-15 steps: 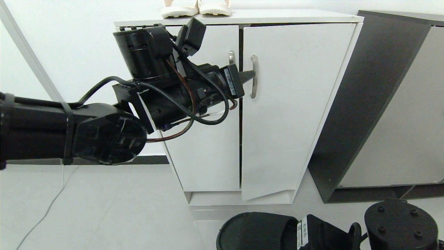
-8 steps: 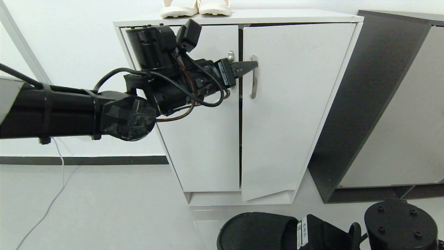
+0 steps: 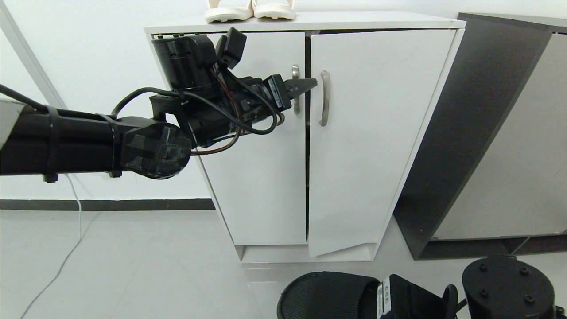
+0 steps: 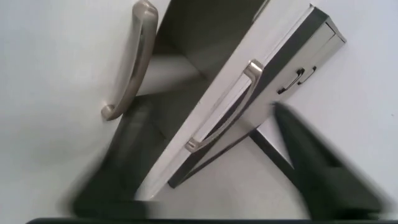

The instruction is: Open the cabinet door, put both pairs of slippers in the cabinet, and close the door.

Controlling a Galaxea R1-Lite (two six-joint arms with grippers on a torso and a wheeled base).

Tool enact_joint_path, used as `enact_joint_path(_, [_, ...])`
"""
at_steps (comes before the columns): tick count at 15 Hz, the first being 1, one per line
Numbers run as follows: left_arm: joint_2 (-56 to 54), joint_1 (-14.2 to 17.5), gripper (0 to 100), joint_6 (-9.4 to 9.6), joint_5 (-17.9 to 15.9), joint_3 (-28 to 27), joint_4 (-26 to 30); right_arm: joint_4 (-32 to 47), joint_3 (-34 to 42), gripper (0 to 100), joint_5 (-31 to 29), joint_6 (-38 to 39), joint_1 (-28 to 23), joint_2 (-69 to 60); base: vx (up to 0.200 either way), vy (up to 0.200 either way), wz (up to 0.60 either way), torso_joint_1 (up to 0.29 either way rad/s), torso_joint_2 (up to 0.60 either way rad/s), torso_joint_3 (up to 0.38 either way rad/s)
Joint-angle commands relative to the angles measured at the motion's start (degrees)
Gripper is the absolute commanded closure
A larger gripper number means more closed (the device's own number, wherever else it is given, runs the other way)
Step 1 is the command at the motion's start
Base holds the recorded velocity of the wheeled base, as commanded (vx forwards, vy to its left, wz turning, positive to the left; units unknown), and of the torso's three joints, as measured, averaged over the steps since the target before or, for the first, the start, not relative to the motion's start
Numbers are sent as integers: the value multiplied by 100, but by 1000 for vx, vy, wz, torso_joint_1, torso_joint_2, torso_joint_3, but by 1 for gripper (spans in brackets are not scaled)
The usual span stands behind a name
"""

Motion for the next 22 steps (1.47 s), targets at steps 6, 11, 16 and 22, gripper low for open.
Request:
enact_joint_path(6, [160,39,100,-39,1,-195,-10,-2,8,100,2,-3,2,25,0,0,0,0,0,0])
enact_joint_path(11, [635,39,100,-47,1,-740,26,-2,8,100,2,-3,2,60,0,0,0,0,0,0])
enact_joint_path(16, [1004,30,100,-47,1,-1267,193,-2,8,100,10,-3,2,78,0,0,0,0,0,0])
enact_joint_path(22, [1118,-32,100,-47,-8,-1487,280,7,17,100,10,-3,2,78,0,0,0,0,0,0])
